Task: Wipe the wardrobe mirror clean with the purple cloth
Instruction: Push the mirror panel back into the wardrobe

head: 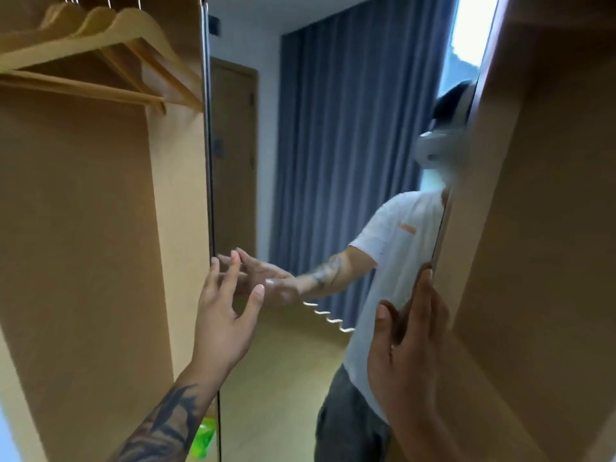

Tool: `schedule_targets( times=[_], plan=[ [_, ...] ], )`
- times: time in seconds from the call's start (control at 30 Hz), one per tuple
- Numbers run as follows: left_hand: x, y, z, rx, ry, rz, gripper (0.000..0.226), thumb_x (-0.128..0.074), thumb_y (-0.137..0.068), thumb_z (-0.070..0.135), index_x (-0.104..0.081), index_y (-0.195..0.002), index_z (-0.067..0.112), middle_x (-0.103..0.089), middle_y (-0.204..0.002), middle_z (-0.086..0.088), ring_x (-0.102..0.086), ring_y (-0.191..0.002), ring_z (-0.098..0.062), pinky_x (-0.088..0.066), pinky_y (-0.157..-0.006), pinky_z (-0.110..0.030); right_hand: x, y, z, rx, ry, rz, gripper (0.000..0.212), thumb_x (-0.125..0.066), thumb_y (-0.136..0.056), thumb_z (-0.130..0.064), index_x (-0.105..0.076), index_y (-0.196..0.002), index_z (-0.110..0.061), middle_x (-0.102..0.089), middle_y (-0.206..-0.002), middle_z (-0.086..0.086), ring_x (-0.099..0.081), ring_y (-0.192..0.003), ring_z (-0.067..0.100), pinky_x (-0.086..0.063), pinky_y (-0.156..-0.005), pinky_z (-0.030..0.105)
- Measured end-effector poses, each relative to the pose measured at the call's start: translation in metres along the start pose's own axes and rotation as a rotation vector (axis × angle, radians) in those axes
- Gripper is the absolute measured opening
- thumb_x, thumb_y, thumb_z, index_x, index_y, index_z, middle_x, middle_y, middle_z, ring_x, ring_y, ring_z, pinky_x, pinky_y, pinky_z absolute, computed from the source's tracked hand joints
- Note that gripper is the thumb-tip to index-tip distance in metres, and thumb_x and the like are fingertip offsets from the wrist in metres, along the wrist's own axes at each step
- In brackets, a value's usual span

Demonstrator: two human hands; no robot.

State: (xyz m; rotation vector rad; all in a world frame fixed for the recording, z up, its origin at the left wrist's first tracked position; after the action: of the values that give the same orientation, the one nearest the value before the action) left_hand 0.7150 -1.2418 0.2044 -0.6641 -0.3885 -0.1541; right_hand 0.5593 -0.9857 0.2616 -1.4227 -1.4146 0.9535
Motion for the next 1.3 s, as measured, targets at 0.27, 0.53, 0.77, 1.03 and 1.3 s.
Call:
schedule_targets(
  times=[0.27,0.53,0.77,1.03,1.3],
  plan=[
    [-0.012,0.028,0.01,-0.129,-0.112,-0.376,0.068,-0.053,-0.098,0.064,-0.021,-0.158,0.057,-0.019,-0.173,0.004,-0.019,-0.159,-0.015,-0.022,-0.123,-0.027,0.008,0.031,-0.025,-0.17,-0.146,-0.043,0.071,-0.047,-0.103,-0.016,-0.016,-0.163,-0.036,-0.035,-0.16,-0.005,-0.047,-0.135,-0.001,-0.042,-0.112,0.023],
    [0.001,0.098,0.034,-0.292,0.061,-0.611,0.079,-0.069,-0.089,0.063,-0.021,-0.152,0.067,-0.001,-0.146,0.054,-0.01,-0.152,0.014,-0.012,-0.118,-0.004,0.0,0.048,-0.082,-0.162,-0.121,-0.282,0.072,-0.043,-0.106,-0.004,-0.01,-0.165,-0.028,-0.07,-0.123,0.004,-0.063,-0.118,0.012,-0.04,-0.107,0.021],
    [0.031,0.138,0.041,-0.309,0.089,-0.635,0.111,-0.078,-0.074,0.062,0.002,-0.15,0.073,-0.033,-0.139,0.057,-0.039,-0.126,0.025,-0.029,-0.095,0.006,-0.004,0.058,-0.127,-0.187,-0.007,-0.311,0.091,-0.046,-0.106,-0.011,0.009,-0.153,-0.066,-0.014,-0.159,-0.039,-0.036,-0.146,-0.001,-0.037,-0.117,0.032],
    [0.035,0.149,0.035,-0.313,0.288,-0.633,0.096,-0.069,-0.088,0.038,-0.009,-0.159,0.06,-0.03,-0.157,0.044,-0.04,-0.14,0.016,-0.043,-0.113,-0.02,-0.024,0.064,-0.161,-0.141,0.039,-0.424,0.096,-0.049,-0.106,-0.007,0.019,-0.151,-0.057,-0.015,-0.165,-0.017,-0.033,-0.145,0.003,-0.042,-0.113,0.029],
    [0.025,0.142,0.028,-0.27,0.191,-0.568,0.088,-0.054,-0.083,0.052,0.0,-0.15,0.074,-0.07,-0.133,0.002,-0.07,-0.112,-0.02,-0.055,-0.095,-0.035,-0.03,0.063,-0.15,-0.098,0.096,-0.533,0.089,-0.044,-0.108,-0.017,0.029,-0.146,-0.05,-0.003,-0.168,-0.019,-0.037,-0.146,0.011,-0.044,-0.112,0.029]
  ],
)
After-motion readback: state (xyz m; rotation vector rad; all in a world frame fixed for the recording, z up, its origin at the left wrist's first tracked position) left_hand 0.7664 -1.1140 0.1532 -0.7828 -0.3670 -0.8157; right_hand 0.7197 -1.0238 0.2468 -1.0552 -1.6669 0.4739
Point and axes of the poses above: each hand's wrist, its own y-axis away from the middle knuckle, its own x-axis out of the back of the hand, z = x × y, the point moved 8 cm from there along -y, towards the middle knuckle
